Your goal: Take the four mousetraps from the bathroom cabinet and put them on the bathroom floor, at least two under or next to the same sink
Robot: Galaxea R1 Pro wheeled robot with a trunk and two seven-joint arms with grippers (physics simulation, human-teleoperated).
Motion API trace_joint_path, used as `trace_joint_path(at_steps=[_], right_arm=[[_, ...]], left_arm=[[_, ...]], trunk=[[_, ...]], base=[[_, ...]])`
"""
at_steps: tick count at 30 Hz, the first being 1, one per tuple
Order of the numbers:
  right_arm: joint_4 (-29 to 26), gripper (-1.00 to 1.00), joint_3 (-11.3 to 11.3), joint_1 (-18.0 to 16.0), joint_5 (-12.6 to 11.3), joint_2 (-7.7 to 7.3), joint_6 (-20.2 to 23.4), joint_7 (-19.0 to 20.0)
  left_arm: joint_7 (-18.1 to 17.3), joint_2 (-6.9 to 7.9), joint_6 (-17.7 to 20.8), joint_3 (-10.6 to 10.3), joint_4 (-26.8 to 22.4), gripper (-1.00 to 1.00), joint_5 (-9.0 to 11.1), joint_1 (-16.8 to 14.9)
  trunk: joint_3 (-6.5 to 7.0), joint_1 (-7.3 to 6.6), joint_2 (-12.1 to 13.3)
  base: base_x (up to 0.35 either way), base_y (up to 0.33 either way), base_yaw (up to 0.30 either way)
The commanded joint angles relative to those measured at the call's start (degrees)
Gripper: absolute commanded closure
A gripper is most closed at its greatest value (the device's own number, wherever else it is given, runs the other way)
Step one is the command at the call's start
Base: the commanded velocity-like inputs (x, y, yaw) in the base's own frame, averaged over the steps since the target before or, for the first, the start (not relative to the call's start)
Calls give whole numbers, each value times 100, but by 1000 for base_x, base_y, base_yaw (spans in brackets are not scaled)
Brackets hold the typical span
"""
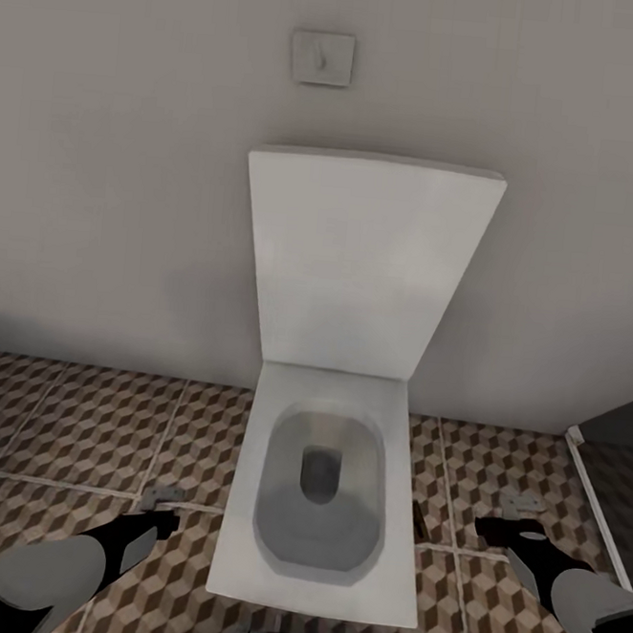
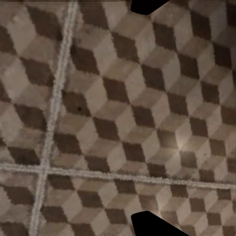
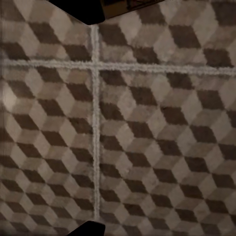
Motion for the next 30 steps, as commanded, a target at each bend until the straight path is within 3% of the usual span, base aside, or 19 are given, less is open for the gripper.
trace_joint_path(at_steps=[1,30], right_arm=[[0,-100,0,9,-2,1,0,0],[39,-100,6,690,3,33,-236,-4]], left_arm=[[0,0,-4,0,-5,-100,0,3],[-38,-47,-34,0,-47,-100,7,375]], trunk=[[19,-23,42],[539,-659,1205]], base=[[0,0,0],[0,0,0]])
